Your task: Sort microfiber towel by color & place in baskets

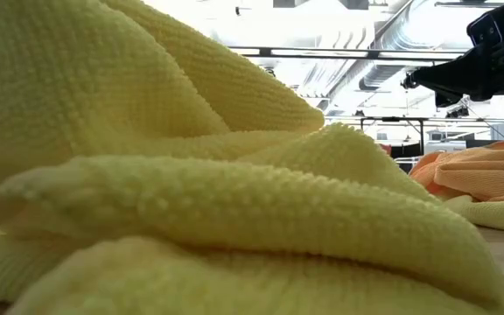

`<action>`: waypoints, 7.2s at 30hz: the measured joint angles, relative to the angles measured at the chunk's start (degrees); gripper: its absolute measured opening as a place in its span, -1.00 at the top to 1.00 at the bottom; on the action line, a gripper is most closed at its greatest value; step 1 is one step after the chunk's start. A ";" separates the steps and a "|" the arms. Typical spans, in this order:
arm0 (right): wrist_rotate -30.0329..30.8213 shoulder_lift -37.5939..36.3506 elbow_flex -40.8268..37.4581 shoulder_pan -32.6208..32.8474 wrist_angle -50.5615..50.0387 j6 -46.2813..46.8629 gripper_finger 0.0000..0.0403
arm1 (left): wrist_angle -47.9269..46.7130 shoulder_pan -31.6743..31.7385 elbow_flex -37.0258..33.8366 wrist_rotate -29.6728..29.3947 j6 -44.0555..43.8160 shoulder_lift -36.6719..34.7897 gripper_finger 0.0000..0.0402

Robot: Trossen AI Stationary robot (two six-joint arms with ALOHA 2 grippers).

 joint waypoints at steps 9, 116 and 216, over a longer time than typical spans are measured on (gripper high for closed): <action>0.00 -0.01 -0.01 0.01 0.00 0.01 1.00 | 0.00 -0.01 -0.01 0.00 0.00 0.01 1.00; -0.01 0.01 0.00 0.01 0.00 -0.01 1.00 | -60.40 -2.47 35.30 1.60 -30.14 65.17 0.19; -0.02 0.01 0.00 0.00 0.00 -0.02 1.00 | -51.06 50.78 54.69 -1.02 -11.60 77.10 0.35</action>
